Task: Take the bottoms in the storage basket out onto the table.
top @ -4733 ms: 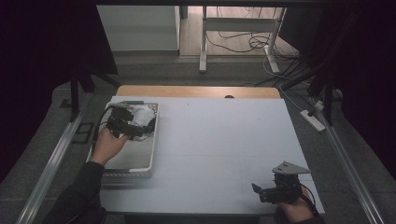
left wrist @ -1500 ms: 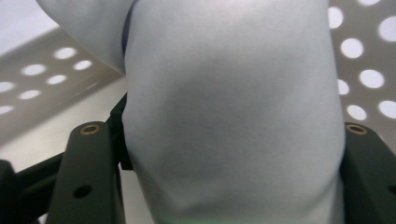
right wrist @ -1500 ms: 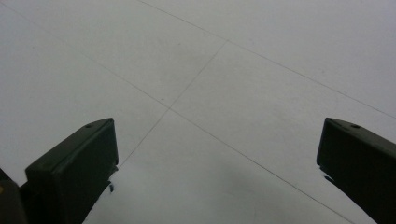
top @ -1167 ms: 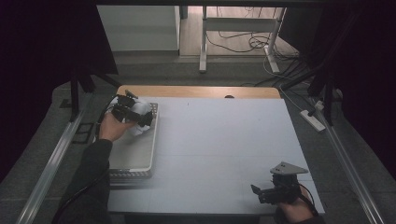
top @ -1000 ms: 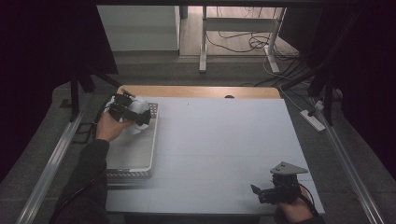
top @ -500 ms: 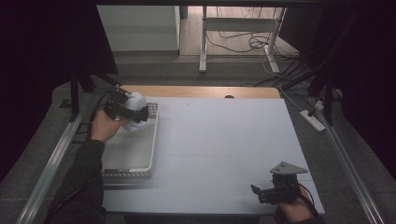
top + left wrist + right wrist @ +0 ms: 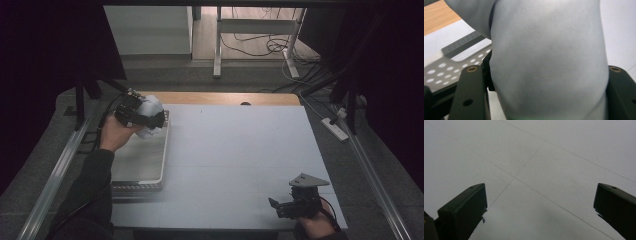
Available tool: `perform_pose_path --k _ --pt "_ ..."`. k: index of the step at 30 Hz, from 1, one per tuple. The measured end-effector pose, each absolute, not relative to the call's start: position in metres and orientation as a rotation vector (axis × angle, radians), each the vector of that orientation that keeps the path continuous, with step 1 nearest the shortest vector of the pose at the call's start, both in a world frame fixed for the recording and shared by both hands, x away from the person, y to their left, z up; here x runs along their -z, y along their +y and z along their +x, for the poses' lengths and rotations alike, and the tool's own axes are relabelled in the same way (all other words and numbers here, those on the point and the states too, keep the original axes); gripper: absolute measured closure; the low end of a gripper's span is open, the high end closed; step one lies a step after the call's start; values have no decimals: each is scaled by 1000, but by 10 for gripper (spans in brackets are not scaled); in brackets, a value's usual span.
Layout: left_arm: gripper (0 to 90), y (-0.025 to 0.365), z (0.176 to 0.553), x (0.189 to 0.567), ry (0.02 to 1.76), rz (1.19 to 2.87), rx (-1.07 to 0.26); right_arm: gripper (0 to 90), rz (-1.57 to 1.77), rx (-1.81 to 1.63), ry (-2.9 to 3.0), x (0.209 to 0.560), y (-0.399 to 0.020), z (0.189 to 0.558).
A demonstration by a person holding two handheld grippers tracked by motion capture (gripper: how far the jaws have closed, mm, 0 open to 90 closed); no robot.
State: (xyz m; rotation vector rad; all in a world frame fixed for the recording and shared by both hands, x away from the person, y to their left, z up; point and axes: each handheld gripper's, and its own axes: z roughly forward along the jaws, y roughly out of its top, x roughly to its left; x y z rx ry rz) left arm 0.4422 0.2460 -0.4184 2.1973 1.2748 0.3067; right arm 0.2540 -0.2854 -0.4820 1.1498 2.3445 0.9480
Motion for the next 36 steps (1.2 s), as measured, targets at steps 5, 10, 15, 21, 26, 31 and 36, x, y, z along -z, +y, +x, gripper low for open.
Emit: perform_pose_path --k 5,10,15,21,26,31,36 --pt "377 237 442 413 1246 2205 -306 0 1151 -948 2345 482 -286 254" --pt "377 226 441 410 1207 2213 -296 0 1150 -949 2346 482 -286 254" --pt "376 214 439 408 1169 2229 -290 0 1152 -950 2345 482 -286 254" --pt "376 199 438 406 1121 2243 -275 0 1150 -951 2345 482 -286 254" --pt "376 183 436 406 1075 2262 -262 0 1149 -953 2346 482 -286 254" --pt "376 173 435 406 1049 2273 -252 0 1148 -953 2346 482 -286 254" --pt "375 159 433 409 1015 2285 -227 0 1146 -952 2347 482 -286 254"
